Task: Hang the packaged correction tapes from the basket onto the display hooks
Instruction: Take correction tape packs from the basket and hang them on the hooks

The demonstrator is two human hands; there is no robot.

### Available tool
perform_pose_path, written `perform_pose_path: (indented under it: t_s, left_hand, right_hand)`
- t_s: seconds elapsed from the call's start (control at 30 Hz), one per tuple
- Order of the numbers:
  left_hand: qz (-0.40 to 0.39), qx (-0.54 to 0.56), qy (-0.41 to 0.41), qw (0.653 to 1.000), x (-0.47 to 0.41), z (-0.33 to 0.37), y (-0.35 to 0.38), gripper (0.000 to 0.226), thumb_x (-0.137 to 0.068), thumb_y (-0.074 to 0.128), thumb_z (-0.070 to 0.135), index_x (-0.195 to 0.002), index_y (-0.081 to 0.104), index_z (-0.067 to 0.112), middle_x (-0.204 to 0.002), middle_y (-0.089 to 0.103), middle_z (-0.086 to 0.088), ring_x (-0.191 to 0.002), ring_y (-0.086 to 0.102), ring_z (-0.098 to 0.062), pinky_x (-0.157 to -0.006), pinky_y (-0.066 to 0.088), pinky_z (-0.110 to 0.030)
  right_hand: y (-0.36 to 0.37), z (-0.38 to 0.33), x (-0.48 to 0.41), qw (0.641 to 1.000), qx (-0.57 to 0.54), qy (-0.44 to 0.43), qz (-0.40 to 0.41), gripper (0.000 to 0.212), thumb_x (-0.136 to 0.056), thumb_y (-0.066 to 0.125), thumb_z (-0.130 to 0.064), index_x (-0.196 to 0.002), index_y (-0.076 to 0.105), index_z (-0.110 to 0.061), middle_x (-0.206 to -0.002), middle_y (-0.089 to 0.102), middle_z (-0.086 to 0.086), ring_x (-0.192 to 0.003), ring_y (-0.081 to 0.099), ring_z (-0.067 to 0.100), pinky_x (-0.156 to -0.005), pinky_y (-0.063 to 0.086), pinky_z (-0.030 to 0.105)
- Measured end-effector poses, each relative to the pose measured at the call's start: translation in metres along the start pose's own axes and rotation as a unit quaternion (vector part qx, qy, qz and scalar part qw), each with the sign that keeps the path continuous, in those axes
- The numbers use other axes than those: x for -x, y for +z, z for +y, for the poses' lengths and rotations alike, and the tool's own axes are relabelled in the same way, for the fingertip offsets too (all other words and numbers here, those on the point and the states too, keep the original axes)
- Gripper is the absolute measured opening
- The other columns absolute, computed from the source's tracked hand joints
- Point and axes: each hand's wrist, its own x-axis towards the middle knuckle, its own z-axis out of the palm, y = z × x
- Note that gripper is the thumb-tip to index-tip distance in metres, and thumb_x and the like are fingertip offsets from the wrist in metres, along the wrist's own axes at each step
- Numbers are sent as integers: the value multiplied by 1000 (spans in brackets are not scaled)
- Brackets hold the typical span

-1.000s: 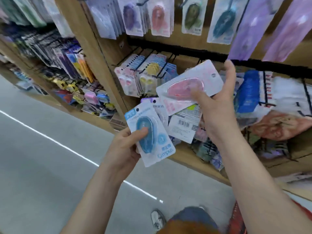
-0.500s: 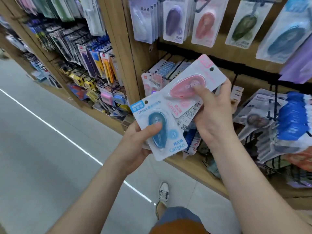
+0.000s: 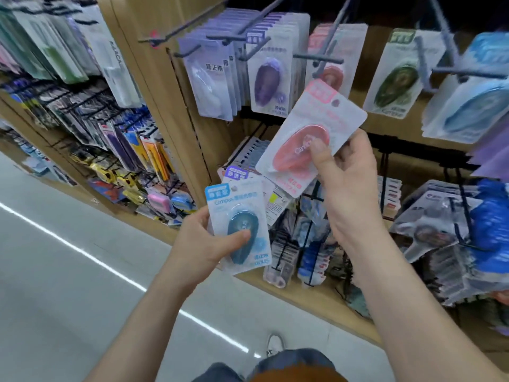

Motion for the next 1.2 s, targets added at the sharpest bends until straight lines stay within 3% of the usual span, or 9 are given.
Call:
perform_pose_path:
  t_s: [0.13, 0.33, 0.5, 0.67, 0.83, 0.97, 1.03, 1.1, 1.2]
  left_hand:
    - [50, -18, 4, 999, -16, 0, -24, 35, -79, 68, -16, -92, 65, 16, -75, 75, 17, -68, 70, 0, -56, 52, -13]
    - [41, -18, 33, 998, -38, 9, -36, 35, -78, 70, -10, -101, 65, 16, -88, 76, 14, -80, 71, -4, -63, 56, -18]
    - [24, -20, 63, 998, -42, 23, -29, 38, -71, 83, 2, -98, 63, 20, -84, 74, 21, -78, 71, 2, -60, 54, -15]
    - [24, -27, 96, 995, -37, 35, -37, 40, -75, 72, -10, -95, 60, 22, -80, 72, 27, -77, 69, 6, -58, 52, -11]
    - [6, -24, 119, 993, -30, 46, -46, 41, -72, 72, -7, -98, 60, 22, -85, 73, 27, -83, 70, 4, -61, 53, -11]
    - [7, -14, 117, 993, -34, 49, -49, 42, -73, 71, -9, -97, 60, 24, -84, 73, 25, -82, 71, 3, -60, 54, -12]
    - [12, -11, 120, 993, -36, 49, -50, 42, -73, 71, -9, -97, 60, 24, -85, 73, 24, -82, 71, 2, -60, 55, -13]
    - [11, -12, 122, 992, -37, 49, -49, 42, -72, 71, -9, -96, 60, 23, -84, 74, 24, -80, 71, 2, -60, 54, -13]
    - [-3, -13, 115, 993, -38, 48, -46, 42, -72, 72, -12, -95, 60, 21, -81, 73, 24, -77, 71, 3, -59, 53, -12]
  right_hand:
    - [-2, -5, 0, 996, 54, -20, -60, 26, -87, 63, -18, -109, 57, -27, -98, 72, -9, -95, 69, 7, -80, 53, 23]
    - [10, -19, -5, 996, 61, -65, -10, 22, -91, 64, -11, -110, 58, -23, -94, 73, -10, -91, 70, 6, -76, 55, 22]
    - [21, -18, -6, 992, 89, -65, 57, 20, -92, 65, -14, -111, 60, -19, -97, 74, -6, -90, 72, 9, -74, 56, 23]
    - [33, -16, 3, 984, 96, -83, 127, 19, -94, 66, -12, -113, 63, -14, -89, 76, -7, -82, 73, 7, -68, 54, 21]
    - [37, -8, 0, 967, 140, -86, 193, 21, -95, 64, -29, -113, 62, -18, -83, 76, 0, -75, 72, 22, -65, 56, 40]
    - [32, -2, -13, 941, 282, -61, 177, 38, -98, 53, -51, -127, 53, -26, -91, 72, -2, -75, 69, 23, -69, 55, 46]
    - [27, -6, -20, 945, 304, -18, 120, 42, -97, 52, -54, -132, 45, -32, -91, 72, 5, -65, 70, 24, -56, 57, 41]
    - [23, -12, -24, 968, 234, 55, 77, 37, -97, 59, -40, -131, 46, -32, -89, 73, 8, -52, 68, 21, -40, 48, 26]
    - [22, -9, -28, 961, 242, 63, 117, 17, -94, 67, -22, -111, 65, -22, -84, 70, 1, -53, 57, 6, -44, 42, 17]
